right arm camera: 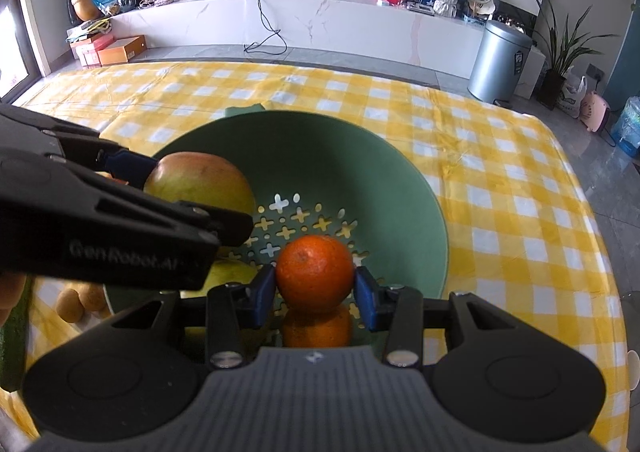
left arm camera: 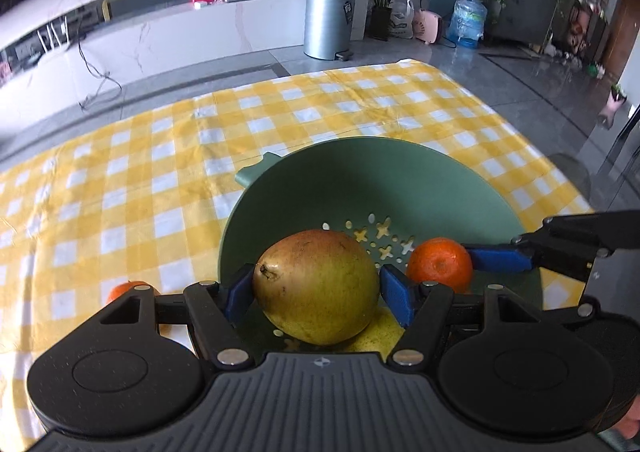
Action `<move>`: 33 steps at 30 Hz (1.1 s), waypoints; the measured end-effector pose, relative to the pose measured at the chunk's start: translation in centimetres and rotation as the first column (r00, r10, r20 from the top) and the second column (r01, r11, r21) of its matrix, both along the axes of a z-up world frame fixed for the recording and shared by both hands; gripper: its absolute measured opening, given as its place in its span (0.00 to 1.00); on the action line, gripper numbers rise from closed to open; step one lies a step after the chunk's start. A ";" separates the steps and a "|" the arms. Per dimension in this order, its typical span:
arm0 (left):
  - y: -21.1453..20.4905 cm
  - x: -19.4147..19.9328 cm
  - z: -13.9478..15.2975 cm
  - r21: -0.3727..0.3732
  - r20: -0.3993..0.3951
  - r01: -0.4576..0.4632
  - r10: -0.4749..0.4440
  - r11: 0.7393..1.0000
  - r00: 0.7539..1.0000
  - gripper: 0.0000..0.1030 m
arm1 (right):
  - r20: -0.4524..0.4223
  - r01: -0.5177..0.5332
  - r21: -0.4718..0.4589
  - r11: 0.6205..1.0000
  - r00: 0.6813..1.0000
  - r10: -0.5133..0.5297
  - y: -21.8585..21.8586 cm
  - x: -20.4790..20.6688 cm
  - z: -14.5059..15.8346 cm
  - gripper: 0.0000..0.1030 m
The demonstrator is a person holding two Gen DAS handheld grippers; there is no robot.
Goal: Organize fruits
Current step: 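Open the left tool to drop the mango while the right tool releases the tangerine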
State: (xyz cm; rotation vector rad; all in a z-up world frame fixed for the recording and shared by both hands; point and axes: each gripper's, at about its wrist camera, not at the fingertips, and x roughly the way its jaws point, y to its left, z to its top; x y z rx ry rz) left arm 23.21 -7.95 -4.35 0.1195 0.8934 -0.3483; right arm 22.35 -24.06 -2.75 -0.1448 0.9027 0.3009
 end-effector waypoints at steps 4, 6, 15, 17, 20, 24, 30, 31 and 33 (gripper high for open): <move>-0.2 0.1 0.0 0.027 0.002 -0.006 0.006 1.000 1.000 0.76 | -0.007 -0.002 -0.002 1.000 1.000 0.002 0.1 0.2 -0.1 0.39; 0.0 0.2 0.1 0.020 -0.004 -0.014 0.014 1.000 1.000 0.79 | -0.007 -0.001 -0.006 1.000 1.000 0.001 0.1 0.2 -0.1 0.39; 0.1 -0.6 1.2 -0.015 0.008 -0.005 0.005 1.000 1.000 0.83 | 0.015 -0.009 -0.017 1.000 1.000 0.009 0.3 -0.4 0.6 0.41; 0.0 -1.0 1.8 -0.017 0.019 0.004 -0.004 1.000 1.000 0.83 | 0.024 -0.003 -0.017 1.000 1.000 0.004 0.2 -0.6 0.9 0.47; -0.1 -2.0 2.7 -0.011 0.045 0.008 -0.007 1.000 0.999 0.83 | 0.047 0.005 -0.022 1.000 0.999 -0.004 0.1 -1.0 1.6 0.52; 0.1 -3.4 4.2 -0.010 0.077 0.010 -0.009 1.000 0.997 0.83 | 0.086 0.021 -0.018 1.000 0.996 -0.019 0.1 -2.2 2.7 0.65; 1.1 -6.0 6.1 -0.011 0.100 -0.009 0.010 1.000 0.995 0.83 | 0.136 0.044 0.011 0.999 0.990 -0.045 0.2 -4.8 4.6 0.69; 1.3 -6.4 6.4 -0.017 0.103 -0.013 0.015 1.000 0.995 0.83 | 0.147 0.053 0.023 0.998 0.988 -0.055 0.3 -5.3 4.9 0.74; 1.9 -7.4 6.9 -0.028 0.104 -0.021 0.024 0.999 0.994 0.83 | 0.167 0.064 0.051 0.997 0.983 -0.072 0.3 -6.4 5.4 0.75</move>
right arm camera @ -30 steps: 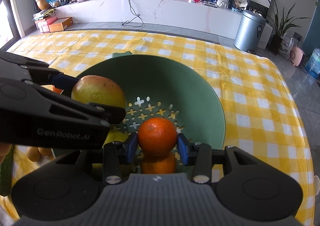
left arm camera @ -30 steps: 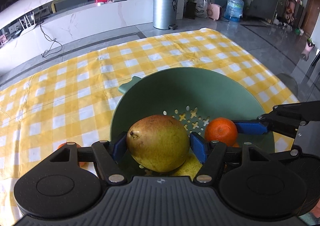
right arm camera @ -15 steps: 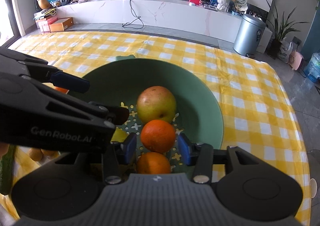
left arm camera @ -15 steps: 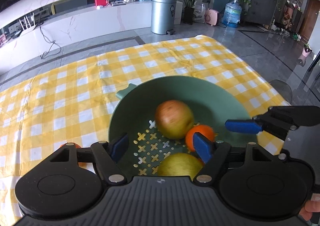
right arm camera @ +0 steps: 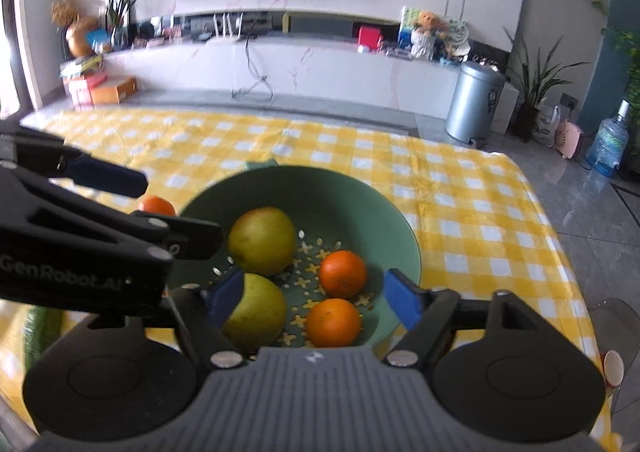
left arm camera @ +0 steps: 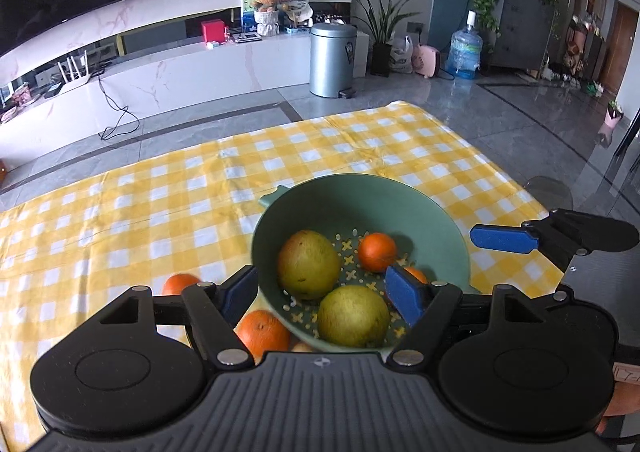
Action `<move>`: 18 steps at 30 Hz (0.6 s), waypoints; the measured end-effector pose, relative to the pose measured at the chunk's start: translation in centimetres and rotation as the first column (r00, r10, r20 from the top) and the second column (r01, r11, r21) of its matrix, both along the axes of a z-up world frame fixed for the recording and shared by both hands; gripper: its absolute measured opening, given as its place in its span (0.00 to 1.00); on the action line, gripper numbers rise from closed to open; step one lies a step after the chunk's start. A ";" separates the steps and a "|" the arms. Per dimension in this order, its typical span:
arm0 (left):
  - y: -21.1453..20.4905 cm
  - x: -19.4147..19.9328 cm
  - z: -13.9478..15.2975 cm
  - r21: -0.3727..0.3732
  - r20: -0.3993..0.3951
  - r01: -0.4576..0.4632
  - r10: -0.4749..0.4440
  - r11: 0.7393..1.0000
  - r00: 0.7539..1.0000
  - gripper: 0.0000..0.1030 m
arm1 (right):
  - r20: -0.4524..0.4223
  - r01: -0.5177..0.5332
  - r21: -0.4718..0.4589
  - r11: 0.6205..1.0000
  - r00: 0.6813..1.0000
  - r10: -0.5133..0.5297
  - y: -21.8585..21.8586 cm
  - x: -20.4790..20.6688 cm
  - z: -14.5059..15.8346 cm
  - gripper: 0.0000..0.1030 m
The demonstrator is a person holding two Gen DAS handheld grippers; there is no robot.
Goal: Organize fruits
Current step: 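Open the left tool to drop the mango while the right tool releases the tangerine, then lift both tools away from the colander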
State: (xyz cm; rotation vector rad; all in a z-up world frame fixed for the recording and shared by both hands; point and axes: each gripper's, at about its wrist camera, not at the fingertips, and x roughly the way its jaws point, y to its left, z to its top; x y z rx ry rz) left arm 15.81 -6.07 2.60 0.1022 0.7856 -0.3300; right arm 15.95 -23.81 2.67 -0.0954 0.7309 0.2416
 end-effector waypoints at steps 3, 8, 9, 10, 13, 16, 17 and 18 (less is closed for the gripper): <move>0.9 -1.5 0.6 -0.010 0.006 -0.018 0.019 1.000 1.000 0.83 | 0.022 0.017 0.036 0.999 1.000 -0.018 0.2 -1.7 0.5 0.75; 2.5 -3.8 0.8 0.009 0.013 -0.062 0.062 0.998 0.998 0.83 | 0.023 0.052 0.107 0.993 0.998 -0.055 0.8 -4.3 0.3 0.76; 2.9 -4.2 0.7 0.011 0.009 -0.069 0.069 0.998 0.998 0.83 | 0.017 0.058 0.122 0.991 0.998 -0.061 0.9 -4.8 0.1 0.76; 3.2 -4.5 0.6 0.013 0.004 -0.077 0.077 0.997 0.997 0.83 | 0.012 0.063 0.135 0.989 0.998 -0.066 1.1 -5.3 0.0 0.77; 4.3 -5.4 0.0 0.016 -0.019 -0.108 0.108 0.994 0.994 0.83 | -0.003 0.077 0.164 0.983 0.997 -0.077 1.7 -6.6 -0.7 0.77; 5.7 -6.0 -0.7 0.008 -0.051 -0.144 0.145 0.989 0.988 0.83 | -0.009 0.081 0.180 0.980 0.997 -0.080 2.4 -7.6 -1.4 0.77; 6.3 -6.2 -0.9 0.006 -0.062 -0.160 0.160 0.987 0.985 0.83 | -0.009 0.079 0.182 0.980 0.997 -0.079 2.7 -8.0 -1.6 0.77; 6.7 -6.4 -1.1 0.004 -0.076 -0.177 0.177 0.984 0.981 0.83 | -0.007 0.078 0.183 0.980 0.997 -0.078 3.0 -8.4 -1.9 0.77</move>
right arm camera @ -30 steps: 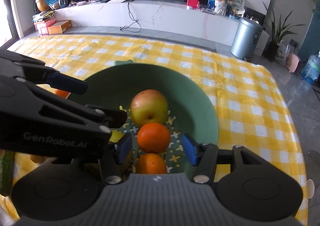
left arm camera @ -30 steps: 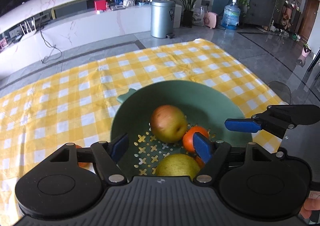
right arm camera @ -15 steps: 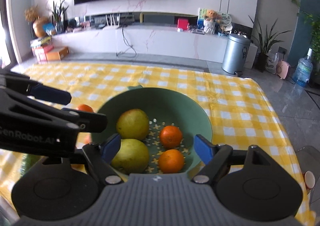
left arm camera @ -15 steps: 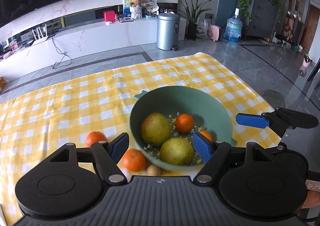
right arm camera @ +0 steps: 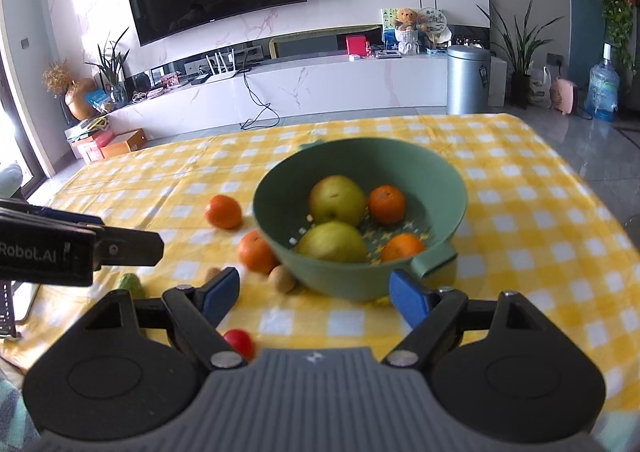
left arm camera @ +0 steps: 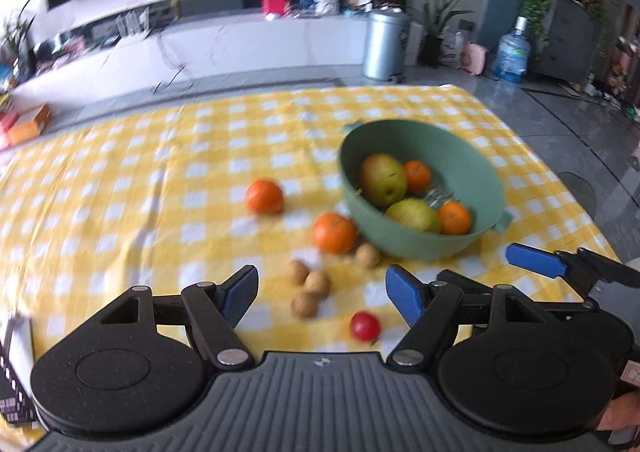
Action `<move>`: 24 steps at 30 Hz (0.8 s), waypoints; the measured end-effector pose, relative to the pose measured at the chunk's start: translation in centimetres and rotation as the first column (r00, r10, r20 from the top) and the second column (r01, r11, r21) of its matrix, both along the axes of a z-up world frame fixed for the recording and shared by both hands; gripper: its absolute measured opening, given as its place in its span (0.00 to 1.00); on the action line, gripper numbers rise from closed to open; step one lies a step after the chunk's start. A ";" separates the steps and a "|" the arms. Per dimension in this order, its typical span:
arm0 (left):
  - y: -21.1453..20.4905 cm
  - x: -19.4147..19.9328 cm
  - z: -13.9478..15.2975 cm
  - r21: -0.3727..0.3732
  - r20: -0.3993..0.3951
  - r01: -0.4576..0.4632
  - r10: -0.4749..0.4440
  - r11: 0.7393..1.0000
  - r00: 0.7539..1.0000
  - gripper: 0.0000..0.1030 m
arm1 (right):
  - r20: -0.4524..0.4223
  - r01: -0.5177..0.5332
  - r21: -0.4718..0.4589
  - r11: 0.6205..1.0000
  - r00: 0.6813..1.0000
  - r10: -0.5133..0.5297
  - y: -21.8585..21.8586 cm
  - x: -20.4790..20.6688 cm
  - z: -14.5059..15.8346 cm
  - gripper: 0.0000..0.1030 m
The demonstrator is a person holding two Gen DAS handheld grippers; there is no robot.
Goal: Organize fruits
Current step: 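Lift both tools away from the colander, then move the left tool toward the cucumber while the right tool approaches the red tomato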
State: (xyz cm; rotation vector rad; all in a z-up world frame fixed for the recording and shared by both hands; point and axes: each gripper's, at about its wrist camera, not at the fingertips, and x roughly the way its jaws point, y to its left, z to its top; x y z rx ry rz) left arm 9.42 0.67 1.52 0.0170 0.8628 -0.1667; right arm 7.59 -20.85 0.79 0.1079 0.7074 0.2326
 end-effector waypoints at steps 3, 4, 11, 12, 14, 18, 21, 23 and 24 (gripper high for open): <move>1.5 -0.6 -0.8 -0.013 -0.044 -0.051 0.050 0.999 0.998 0.83 | -0.003 -0.011 0.007 1.000 1.000 0.011 0.6 -0.8 -0.8 0.77; 2.0 -0.8 -1.1 -0.017 -0.059 -0.064 0.063 0.998 0.996 0.83 | -0.006 -0.016 0.006 1.000 1.000 0.016 0.8 -1.0 -1.1 0.77; 4.5 -1.7 -3.0 -0.044 -0.138 -0.144 0.137 0.989 0.981 0.80 | -0.009 -0.046 -0.018 0.999 0.999 0.046 1.7 -1.3 -2.4 0.77; 4.7 -1.7 -3.2 -0.039 -0.148 -0.157 0.149 0.987 0.978 0.80 | -0.009 -0.050 -0.024 0.998 0.999 0.049 1.9 -1.3 -2.5 0.77; 5.1 -1.7 -3.5 -0.029 -0.165 -0.183 0.176 0.983 0.970 0.80 | -0.013 -0.053 -0.032 0.998 0.999 0.053 2.1 -1.2 -2.7 0.77; 6.1 -1.4 -4.5 -0.029 -0.213 -0.231 0.219 0.973 0.952 0.79 | -0.019 -0.047 -0.036 0.998 0.999 0.046 2.1 -1.1 -2.9 0.77; 6.8 -1.2 -5.2 -0.050 -0.250 -0.263 0.243 0.964 0.937 0.77 | -0.021 -0.046 -0.040 0.998 0.999 0.045 2.1 -1.1 -3.0 0.77; 7.3 -1.1 -5.6 -0.073 -0.266 -0.287 0.259 0.955 0.929 0.74 | -0.022 -0.047 -0.042 0.998 0.999 0.046 2.2 -1.0 -3.0 0.77; 7.5 -1.0 -5.9 -0.081 -0.272 -0.301 0.269 0.950 0.924 0.74 | -0.022 -0.048 -0.043 0.998 0.999 0.047 2.3 -1.0 -3.1 0.77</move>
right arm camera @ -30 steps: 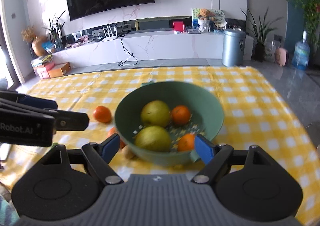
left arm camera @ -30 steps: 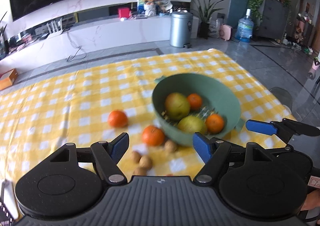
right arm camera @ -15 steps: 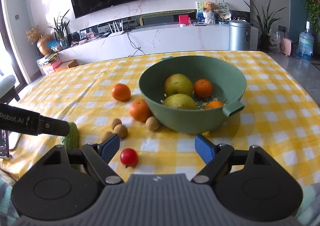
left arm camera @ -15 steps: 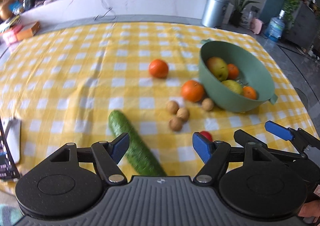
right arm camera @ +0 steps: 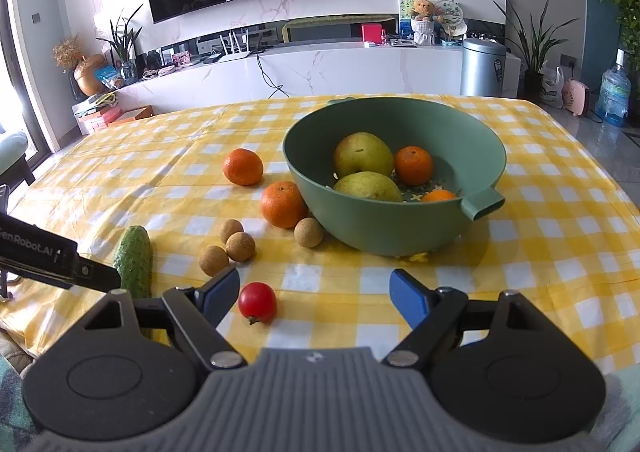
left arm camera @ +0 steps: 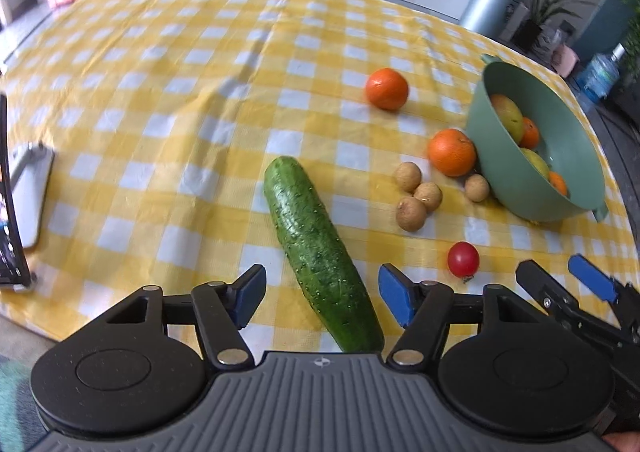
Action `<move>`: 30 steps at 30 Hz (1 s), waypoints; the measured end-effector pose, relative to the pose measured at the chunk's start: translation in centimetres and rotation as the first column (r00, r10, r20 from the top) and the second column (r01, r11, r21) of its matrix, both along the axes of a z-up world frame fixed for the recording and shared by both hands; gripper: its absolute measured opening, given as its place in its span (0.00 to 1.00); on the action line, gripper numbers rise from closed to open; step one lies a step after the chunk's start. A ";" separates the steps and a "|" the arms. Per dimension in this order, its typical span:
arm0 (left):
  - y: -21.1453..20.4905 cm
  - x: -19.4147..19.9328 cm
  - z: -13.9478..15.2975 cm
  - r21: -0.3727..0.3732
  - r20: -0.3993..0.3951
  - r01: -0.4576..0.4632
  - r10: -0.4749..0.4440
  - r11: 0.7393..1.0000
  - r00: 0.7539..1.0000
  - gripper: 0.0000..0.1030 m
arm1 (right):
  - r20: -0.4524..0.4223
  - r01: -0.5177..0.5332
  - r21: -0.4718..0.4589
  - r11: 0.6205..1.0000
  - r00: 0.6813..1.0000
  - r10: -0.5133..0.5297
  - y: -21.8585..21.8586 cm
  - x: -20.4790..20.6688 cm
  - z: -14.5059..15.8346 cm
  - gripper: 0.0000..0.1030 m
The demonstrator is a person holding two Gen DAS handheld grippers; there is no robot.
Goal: Organize fruits
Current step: 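Move the left tool toward the cucumber while the right tool approaches the red tomato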
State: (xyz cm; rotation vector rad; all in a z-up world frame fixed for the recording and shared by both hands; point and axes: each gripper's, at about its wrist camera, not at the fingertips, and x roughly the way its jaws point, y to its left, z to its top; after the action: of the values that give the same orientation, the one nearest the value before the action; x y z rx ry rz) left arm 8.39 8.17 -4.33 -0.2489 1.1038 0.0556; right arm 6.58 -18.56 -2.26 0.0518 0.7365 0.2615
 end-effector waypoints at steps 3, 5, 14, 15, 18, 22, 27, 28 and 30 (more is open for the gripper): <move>0.5 0.2 -0.6 -0.032 -0.009 -0.036 0.035 0.999 0.999 0.72 | -0.006 -0.005 0.000 1.000 1.000 0.005 0.1 0.2 -0.2 0.77; 0.8 0.3 -1.0 -0.067 -0.009 -0.056 0.056 0.996 0.998 0.70 | -0.011 -0.011 0.000 1.000 1.000 0.011 0.3 0.3 -0.3 0.77; 0.9 1.1 -2.4 -0.091 0.018 -0.106 0.108 0.990 0.994 0.64 | -0.030 -0.106 -0.008 0.994 0.994 0.106 1.9 0.8 -0.9 0.67; 0.9 1.2 -2.5 -0.088 0.020 -0.107 0.110 0.990 0.994 0.63 | -0.029 -0.119 -0.009 0.993 0.992 0.119 2.2 0.8 -0.9 0.65; 0.8 1.4 -2.9 -0.083 0.024 -0.109 0.111 0.991 0.994 0.60 | -0.038 -0.159 -0.026 0.987 0.987 0.158 3.1 1.0 -1.2 0.56; 0.6 1.6 -3.3 -0.074 0.026 -0.103 0.105 0.992 0.994 0.56 | -0.046 -0.187 -0.037 0.982 0.982 0.185 3.9 1.2 -1.5 0.53; 0.4 1.9 -3.5 -0.069 0.030 -0.091 0.094 0.993 0.995 0.51 | -0.084 -0.203 -0.041 0.978 0.976 0.199 4.6 2.0 -2.2 0.47; 0.3 1.9 -3.5 -0.067 0.030 -0.090 0.092 0.994 0.995 0.50 | -0.089 -0.204 -0.044 0.978 0.976 0.199 4.8 2.1 -2.4 0.47; 0.2 1.9 -3.5 -0.062 0.031 -0.089 0.091 0.994 0.995 0.50 | -0.099 -0.204 -0.043 0.978 0.975 0.199 5.0 2.4 -2.6 0.46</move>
State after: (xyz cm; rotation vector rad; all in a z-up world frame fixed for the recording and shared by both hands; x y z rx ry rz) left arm 10.27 8.42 -7.84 -0.3532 1.0613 0.0978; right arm 9.01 -13.60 -4.83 -0.0621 0.8439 0.4354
